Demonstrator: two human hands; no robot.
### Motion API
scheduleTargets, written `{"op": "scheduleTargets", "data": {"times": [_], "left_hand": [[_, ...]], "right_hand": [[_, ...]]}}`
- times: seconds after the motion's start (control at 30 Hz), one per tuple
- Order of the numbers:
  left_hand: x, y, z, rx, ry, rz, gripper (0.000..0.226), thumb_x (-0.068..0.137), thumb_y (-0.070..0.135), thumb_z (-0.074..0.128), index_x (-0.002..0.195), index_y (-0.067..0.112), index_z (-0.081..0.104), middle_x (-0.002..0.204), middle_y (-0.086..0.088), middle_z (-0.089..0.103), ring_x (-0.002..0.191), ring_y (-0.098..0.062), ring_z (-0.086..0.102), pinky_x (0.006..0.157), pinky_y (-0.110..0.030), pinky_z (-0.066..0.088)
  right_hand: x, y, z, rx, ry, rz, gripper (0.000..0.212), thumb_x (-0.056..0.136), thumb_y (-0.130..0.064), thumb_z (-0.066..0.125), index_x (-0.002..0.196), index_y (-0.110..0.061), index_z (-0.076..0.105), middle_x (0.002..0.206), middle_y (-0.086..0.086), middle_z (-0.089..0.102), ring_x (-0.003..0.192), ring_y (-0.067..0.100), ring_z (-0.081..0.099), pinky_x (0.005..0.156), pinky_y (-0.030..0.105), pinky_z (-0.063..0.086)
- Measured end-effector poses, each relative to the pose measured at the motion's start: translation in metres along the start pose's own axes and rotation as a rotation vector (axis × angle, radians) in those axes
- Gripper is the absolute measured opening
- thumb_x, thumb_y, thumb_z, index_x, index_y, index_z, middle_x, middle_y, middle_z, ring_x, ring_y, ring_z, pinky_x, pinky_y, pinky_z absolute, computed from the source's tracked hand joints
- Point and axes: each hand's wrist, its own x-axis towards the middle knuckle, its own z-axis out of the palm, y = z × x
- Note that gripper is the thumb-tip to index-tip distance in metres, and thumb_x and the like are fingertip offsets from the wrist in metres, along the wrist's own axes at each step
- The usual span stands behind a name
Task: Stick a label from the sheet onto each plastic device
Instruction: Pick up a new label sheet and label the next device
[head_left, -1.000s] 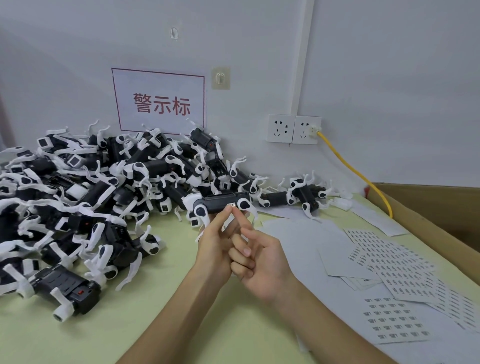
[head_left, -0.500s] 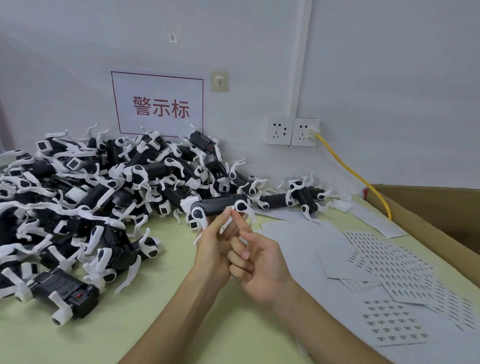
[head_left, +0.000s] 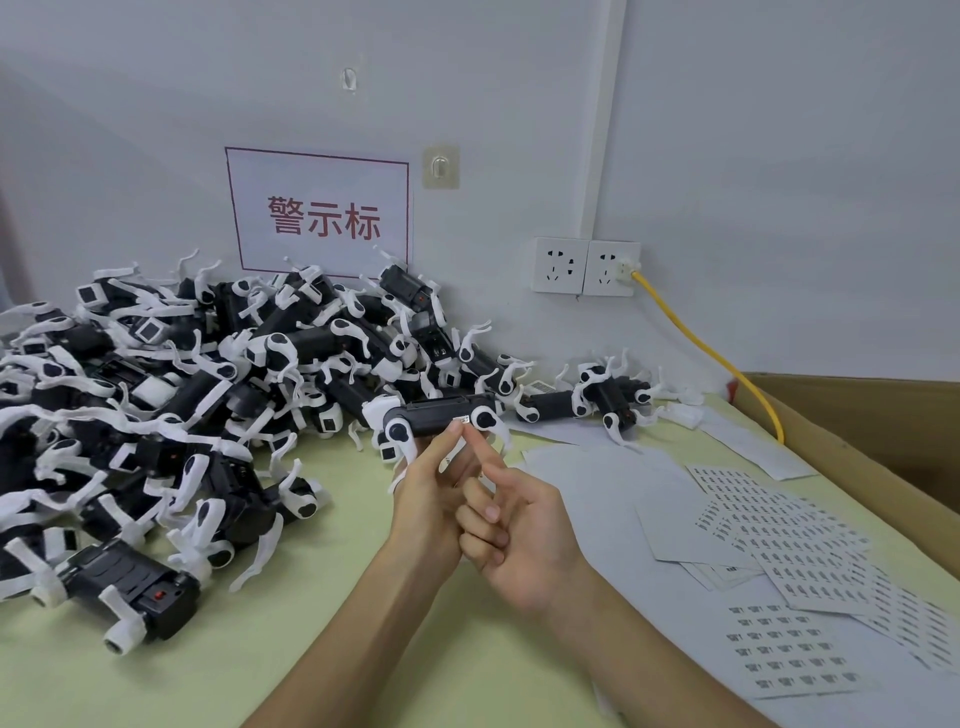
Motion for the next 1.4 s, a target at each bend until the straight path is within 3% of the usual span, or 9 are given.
{"op": "scheduleTargets", "data": {"times": [0.1,0.37,0.6,0.67,0.77,0.83,0.93,1.2,1.4], "left_hand": [[0.001,0.0,0.0,-0.021,0.009,0.043,0.033,0.081,0.048,0.072,0.055,0.028,0.074,0.093,0.003,0.08,0.044,-0.022,0.064,0.041,-0.027,0.047],[0.0,0.0,0.0,-0.036,0.019,0.009,0.032,0.072,0.051,0.074,0.062,0.021,0.078,0.095,0.004,0.079,0.046,-0.021,0.064,0.041,-0.026,0.046],[-0.003,0.001,0.002,-0.058,0.053,0.077,0.027,0.08,0.043,0.074,0.059,0.026,0.074,0.11,-0.003,0.078,0.056,-0.02,0.067,0.052,-0.027,0.053],[-0.003,0.001,0.002,-0.049,0.088,0.057,0.023,0.083,0.042,0.074,0.066,0.026,0.073,0.11,-0.003,0.078,0.058,-0.023,0.064,0.052,-0.027,0.052],[-0.003,0.0,0.001,-0.054,0.139,0.054,0.023,0.084,0.04,0.074,0.093,0.021,0.066,0.109,-0.006,0.078,0.063,-0.027,0.062,0.054,-0.027,0.052],[-0.002,-0.001,0.002,-0.074,0.18,0.076,0.027,0.085,0.036,0.074,0.101,0.021,0.058,0.103,-0.008,0.079,0.052,-0.025,0.059,0.05,-0.026,0.051],[-0.001,-0.003,0.002,-0.074,0.25,0.097,0.024,0.085,0.034,0.075,0.093,0.019,0.058,0.094,-0.01,0.079,0.045,-0.024,0.054,0.05,-0.026,0.047],[0.004,-0.007,0.003,-0.069,0.387,0.235,0.023,0.084,0.024,0.078,0.082,0.018,0.056,0.095,-0.015,0.079,0.082,-0.026,0.073,0.075,-0.038,0.052],[0.006,-0.011,0.004,-0.03,0.448,0.27,0.021,0.085,0.026,0.077,0.08,0.014,0.059,0.09,-0.015,0.079,0.08,-0.025,0.075,0.068,-0.038,0.05]], "right_hand": [[0.0,0.001,0.0,-0.006,0.003,-0.001,0.045,0.083,-0.017,0.055,0.123,-0.029,0.072,0.055,-0.001,0.027,0.048,0.012,0.013,0.038,0.022,0.014],[0.001,0.001,0.0,-0.022,0.007,-0.004,0.045,0.083,-0.019,0.056,0.125,-0.029,0.071,0.056,0.0,0.027,0.049,0.012,0.012,0.037,0.022,0.016],[0.001,0.002,-0.001,-0.034,0.009,-0.005,0.045,0.085,-0.021,0.056,0.127,-0.029,0.069,0.058,0.0,0.027,0.046,0.011,0.017,0.038,0.023,0.016],[0.001,0.002,-0.001,-0.034,0.016,-0.005,0.047,0.086,-0.021,0.056,0.13,-0.028,0.066,0.058,0.0,0.027,0.045,0.011,0.017,0.038,0.023,0.016],[0.002,0.003,-0.002,-0.033,0.033,-0.005,0.047,0.088,-0.021,0.053,0.134,-0.026,0.063,0.058,0.0,0.027,0.045,0.011,0.016,0.039,0.024,0.014],[0.002,0.004,-0.002,-0.046,0.039,-0.009,0.046,0.089,-0.021,0.052,0.134,-0.025,0.063,0.058,0.0,0.027,0.046,0.011,0.016,0.04,0.024,0.014],[0.002,0.005,-0.001,-0.064,0.042,-0.017,0.044,0.091,-0.023,0.051,0.133,-0.024,0.065,0.058,0.0,0.029,0.045,0.01,0.017,0.039,0.024,0.014],[0.002,0.007,-0.001,-0.081,0.048,-0.039,0.048,0.085,-0.025,0.053,0.131,-0.022,0.066,0.058,0.0,0.032,0.043,0.009,0.021,0.036,0.022,0.016],[0.002,0.009,-0.001,-0.098,0.095,-0.053,0.042,0.089,-0.024,0.05,0.127,-0.023,0.069,0.058,0.0,0.033,0.043,0.009,0.02,0.04,0.024,0.012]]}}
